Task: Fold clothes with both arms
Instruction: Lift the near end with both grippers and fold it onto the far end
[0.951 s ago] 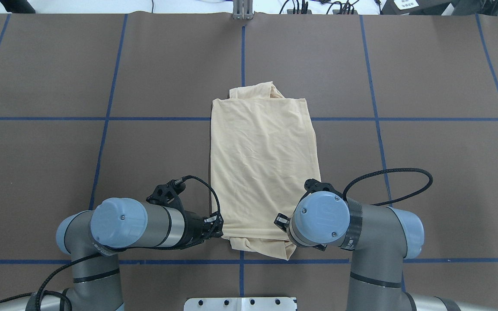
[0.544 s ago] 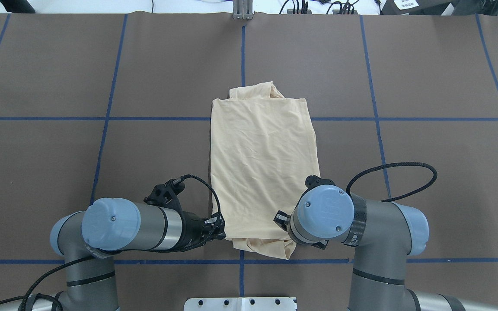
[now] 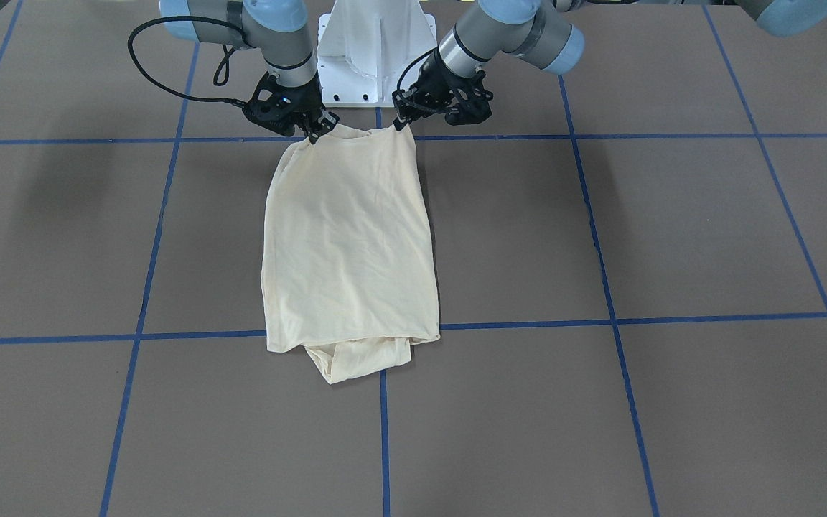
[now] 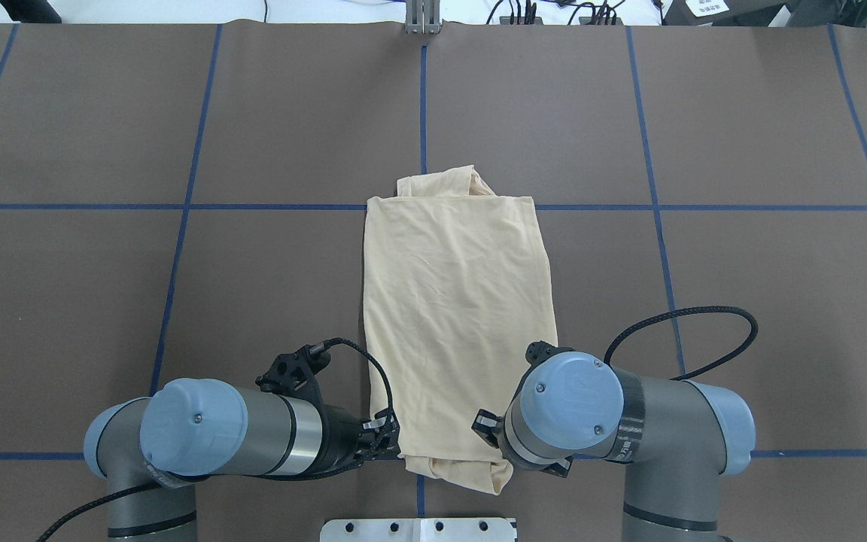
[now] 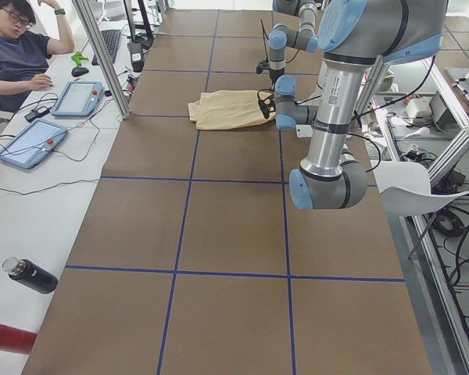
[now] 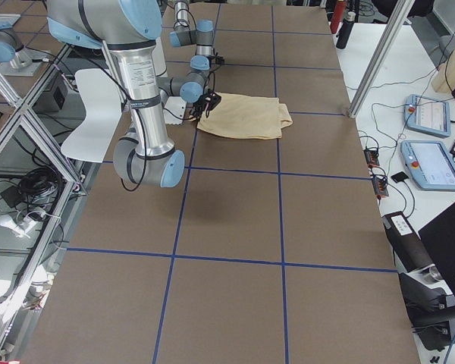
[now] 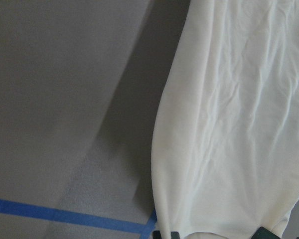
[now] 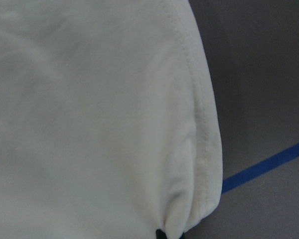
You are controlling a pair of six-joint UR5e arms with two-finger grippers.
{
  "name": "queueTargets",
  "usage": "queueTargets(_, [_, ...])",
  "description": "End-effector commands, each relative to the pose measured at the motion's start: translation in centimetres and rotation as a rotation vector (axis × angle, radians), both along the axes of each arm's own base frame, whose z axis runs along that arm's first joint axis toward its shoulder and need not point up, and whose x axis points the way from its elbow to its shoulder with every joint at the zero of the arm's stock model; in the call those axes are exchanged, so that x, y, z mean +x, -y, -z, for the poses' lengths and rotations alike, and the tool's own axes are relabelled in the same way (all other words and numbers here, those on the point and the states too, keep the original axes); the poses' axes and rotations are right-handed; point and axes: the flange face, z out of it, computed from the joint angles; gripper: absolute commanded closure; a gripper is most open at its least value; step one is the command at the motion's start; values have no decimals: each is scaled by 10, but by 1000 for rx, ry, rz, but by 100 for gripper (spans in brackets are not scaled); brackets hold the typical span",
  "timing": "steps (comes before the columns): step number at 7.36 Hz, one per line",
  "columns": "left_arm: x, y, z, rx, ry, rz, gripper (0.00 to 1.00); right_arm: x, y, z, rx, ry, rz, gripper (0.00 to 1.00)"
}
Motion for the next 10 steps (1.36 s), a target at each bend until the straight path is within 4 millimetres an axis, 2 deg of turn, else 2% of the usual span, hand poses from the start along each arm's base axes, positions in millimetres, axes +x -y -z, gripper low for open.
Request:
queueTargets(1, [2,-8,-2,-2,8,-14,100,2,-5,3,-24,15,36,100])
queueTargets(2, [0,-10,1,-3,2,-26,100,12,20,5,-19,20,-7,100])
queueTargets(3, [-10,9,5,-6,-8,-19,100,25,48,10,-1,34,-43,100])
queueTargets(4, [-28,41,8,-10,-15,1,100,40,76,13,15,44,-82,100])
queueTargets(5, [-45,72,12,-10,-25,23,100,53,99,24,26,63,-126,100])
queueTargets(6, [-61,108,15,-8,-29,82,100,61,114,31,41,73,-151,100])
queueTargets(7, [-58,144,26,24,-28,125,100,62,132,41,83,80,-153,100])
queueTargets(8, [-60,181,25,29,-10,177,100,63,162,44,95,70,-183,100])
queueTargets(10, [-68,228,29,50,7,230,100,70,214,50,114,48,-232,100])
